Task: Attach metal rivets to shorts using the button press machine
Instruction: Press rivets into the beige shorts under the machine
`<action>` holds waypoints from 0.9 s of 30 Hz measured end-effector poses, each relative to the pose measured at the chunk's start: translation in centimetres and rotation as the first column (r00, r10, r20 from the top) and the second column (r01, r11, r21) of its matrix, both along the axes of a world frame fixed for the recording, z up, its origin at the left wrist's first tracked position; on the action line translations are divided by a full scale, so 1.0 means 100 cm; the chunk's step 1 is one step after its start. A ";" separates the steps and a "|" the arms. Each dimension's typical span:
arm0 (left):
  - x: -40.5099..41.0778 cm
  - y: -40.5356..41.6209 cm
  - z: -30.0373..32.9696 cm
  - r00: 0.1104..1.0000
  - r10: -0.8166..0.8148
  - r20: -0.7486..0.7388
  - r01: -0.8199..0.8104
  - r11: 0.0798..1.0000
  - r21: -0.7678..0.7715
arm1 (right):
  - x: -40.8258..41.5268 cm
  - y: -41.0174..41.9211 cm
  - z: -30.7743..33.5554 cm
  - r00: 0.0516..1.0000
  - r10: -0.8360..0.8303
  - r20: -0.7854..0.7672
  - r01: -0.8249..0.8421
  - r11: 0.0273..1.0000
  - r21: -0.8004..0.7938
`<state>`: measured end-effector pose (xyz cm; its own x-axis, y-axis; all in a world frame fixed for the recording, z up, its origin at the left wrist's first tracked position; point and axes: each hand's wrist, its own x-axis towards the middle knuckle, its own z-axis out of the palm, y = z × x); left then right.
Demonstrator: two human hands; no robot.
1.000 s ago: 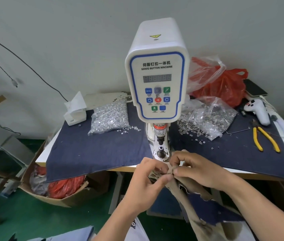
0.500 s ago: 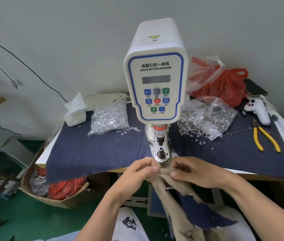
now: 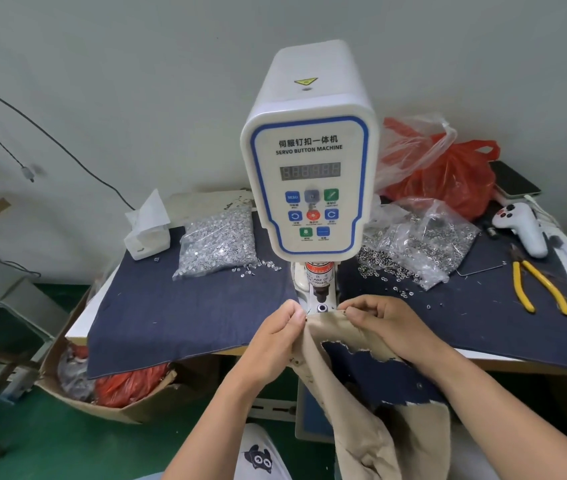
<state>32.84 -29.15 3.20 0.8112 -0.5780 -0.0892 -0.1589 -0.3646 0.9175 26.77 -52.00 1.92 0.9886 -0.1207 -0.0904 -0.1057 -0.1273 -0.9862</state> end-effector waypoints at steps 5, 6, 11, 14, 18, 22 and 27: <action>0.005 -0.003 -0.008 0.996 0.079 -0.039 -0.080 0.996 -0.038 | 0.013 0.003 -0.005 0.999 -0.030 -0.020 0.030 1.000 0.002; 0.005 -0.004 -0.009 0.995 0.086 -0.047 -0.088 0.995 -0.040 | 0.014 0.002 -0.006 0.999 -0.033 -0.023 0.033 0.999 0.017; 0.005 -0.007 -0.012 0.991 0.112 -0.072 -0.116 0.991 -0.066 | 0.015 0.002 -0.010 0.999 -0.034 0.002 0.033 0.997 0.063; 0.006 -0.007 -0.015 0.991 0.114 -0.067 -0.118 0.991 -0.055 | 0.015 0.001 -0.011 0.999 -0.039 -0.002 0.039 0.997 0.071; 0.007 -0.007 -0.016 0.992 0.110 -0.062 -0.113 0.992 -0.054 | 0.014 0.003 -0.012 0.998 -0.056 0.004 0.055 0.992 0.110; 0.009 -0.008 -0.019 0.992 0.113 -0.058 -0.116 0.992 -0.057 | 0.014 0.003 -0.013 0.998 -0.062 0.002 0.062 0.994 0.086; 0.012 -0.008 -0.023 0.992 0.120 -0.032 -0.121 0.992 -0.033 | 0.014 0.004 -0.013 0.997 -0.077 -0.002 0.077 0.992 0.095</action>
<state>34.08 -29.90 0.88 0.8725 -0.4790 -0.0963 -0.0878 -0.3476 0.9335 28.21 -51.59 0.60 0.9768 -0.1878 -0.1030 -0.1095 -0.0246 -0.9937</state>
